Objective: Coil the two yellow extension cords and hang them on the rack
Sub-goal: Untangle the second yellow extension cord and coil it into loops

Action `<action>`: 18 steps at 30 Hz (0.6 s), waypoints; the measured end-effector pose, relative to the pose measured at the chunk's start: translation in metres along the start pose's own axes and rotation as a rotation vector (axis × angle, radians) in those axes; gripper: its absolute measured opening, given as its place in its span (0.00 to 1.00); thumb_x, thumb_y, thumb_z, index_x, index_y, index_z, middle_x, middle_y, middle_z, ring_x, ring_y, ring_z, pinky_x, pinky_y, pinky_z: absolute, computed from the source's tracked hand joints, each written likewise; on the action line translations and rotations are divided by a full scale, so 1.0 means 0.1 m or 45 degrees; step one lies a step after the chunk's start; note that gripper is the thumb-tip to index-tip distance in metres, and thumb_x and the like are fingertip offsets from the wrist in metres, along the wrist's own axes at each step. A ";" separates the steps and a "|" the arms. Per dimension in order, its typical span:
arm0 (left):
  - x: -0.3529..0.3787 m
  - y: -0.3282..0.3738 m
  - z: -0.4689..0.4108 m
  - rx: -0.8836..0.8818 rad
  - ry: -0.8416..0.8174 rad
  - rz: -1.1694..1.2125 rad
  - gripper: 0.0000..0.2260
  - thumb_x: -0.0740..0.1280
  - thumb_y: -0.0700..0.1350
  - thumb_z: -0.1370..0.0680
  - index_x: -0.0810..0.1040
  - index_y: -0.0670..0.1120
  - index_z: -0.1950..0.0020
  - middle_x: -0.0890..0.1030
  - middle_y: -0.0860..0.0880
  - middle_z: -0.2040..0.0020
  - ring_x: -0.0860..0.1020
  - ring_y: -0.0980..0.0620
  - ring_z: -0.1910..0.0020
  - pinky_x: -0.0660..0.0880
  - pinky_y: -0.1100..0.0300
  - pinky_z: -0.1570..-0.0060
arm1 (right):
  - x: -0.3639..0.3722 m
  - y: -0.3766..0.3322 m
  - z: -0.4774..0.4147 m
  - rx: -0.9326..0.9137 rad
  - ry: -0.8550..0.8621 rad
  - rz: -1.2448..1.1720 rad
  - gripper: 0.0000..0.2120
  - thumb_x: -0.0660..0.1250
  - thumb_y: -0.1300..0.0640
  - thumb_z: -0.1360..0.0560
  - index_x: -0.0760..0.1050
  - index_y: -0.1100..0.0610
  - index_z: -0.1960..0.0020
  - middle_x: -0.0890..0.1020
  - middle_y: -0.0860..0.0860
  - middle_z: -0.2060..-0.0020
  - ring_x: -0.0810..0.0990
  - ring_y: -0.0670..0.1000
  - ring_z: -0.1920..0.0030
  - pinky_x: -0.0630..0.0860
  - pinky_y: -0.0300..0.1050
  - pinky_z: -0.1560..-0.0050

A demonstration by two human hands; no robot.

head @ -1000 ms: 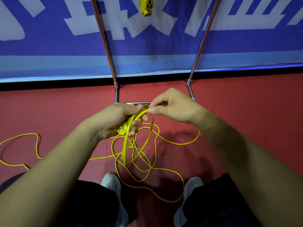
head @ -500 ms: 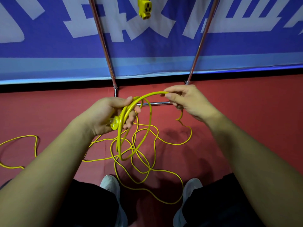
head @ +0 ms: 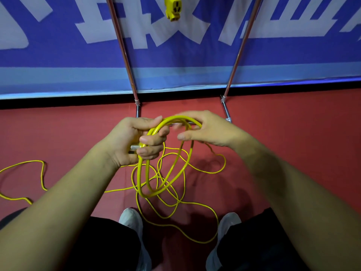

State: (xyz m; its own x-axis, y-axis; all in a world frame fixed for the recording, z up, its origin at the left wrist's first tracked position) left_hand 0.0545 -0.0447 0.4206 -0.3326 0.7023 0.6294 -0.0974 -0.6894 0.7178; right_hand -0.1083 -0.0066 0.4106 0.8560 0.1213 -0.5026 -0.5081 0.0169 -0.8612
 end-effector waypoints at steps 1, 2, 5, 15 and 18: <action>-0.01 0.02 0.01 0.011 -0.002 0.006 0.10 0.67 0.49 0.25 0.75 0.42 0.61 0.66 0.53 0.78 0.65 0.56 0.82 0.58 0.63 0.80 | 0.00 0.05 0.01 0.041 -0.030 0.018 0.16 0.74 0.57 0.28 0.79 0.55 0.41 0.85 0.55 0.53 0.82 0.53 0.54 0.77 0.47 0.50; -0.02 0.04 0.01 0.014 0.027 0.006 0.10 0.66 0.49 0.26 0.75 0.42 0.61 0.65 0.53 0.78 0.65 0.56 0.82 0.59 0.63 0.80 | -0.03 0.08 0.01 0.071 -0.017 0.003 0.11 0.73 0.59 0.27 0.80 0.58 0.46 0.85 0.56 0.60 0.81 0.52 0.61 0.77 0.47 0.56; -0.11 0.10 0.00 0.045 0.226 -0.013 0.12 0.60 0.49 0.24 0.73 0.42 0.63 0.63 0.54 0.79 0.63 0.56 0.82 0.61 0.64 0.81 | -0.18 0.16 0.02 0.114 0.087 -0.086 0.01 0.71 0.62 0.26 0.80 0.59 0.56 0.79 0.53 0.71 0.74 0.47 0.70 0.71 0.39 0.67; -0.30 0.27 0.11 0.241 0.486 -0.035 0.12 0.61 0.50 0.24 0.70 0.46 0.64 0.70 0.51 0.75 0.78 0.51 0.74 0.77 0.63 0.73 | -0.41 0.30 0.10 0.156 0.238 -0.267 0.06 0.70 0.56 0.23 0.79 0.57 0.56 0.75 0.49 0.73 0.65 0.48 0.71 0.58 0.39 0.72; -0.21 0.22 0.08 0.162 0.321 -0.070 0.14 0.61 0.52 0.22 0.73 0.46 0.64 0.71 0.50 0.73 0.72 0.55 0.80 0.72 0.64 0.78 | -0.43 0.29 0.11 0.114 0.279 -0.248 0.09 0.66 0.53 0.21 0.81 0.57 0.54 0.73 0.48 0.74 0.63 0.46 0.72 0.58 0.37 0.73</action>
State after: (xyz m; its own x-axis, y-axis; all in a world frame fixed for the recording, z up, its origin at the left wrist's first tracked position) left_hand 0.0670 -0.0731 0.4260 -0.5541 0.6611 0.5059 -0.0089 -0.6124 0.7905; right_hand -0.1611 -0.0004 0.4077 0.9335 -0.1098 -0.3415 -0.3304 0.1075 -0.9377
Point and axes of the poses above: each hand's wrist, its own z-axis away from the middle knuckle, its own x-axis out of the palm, y = z × x, the point moved 5 cm from there along -z, towards the middle knuckle
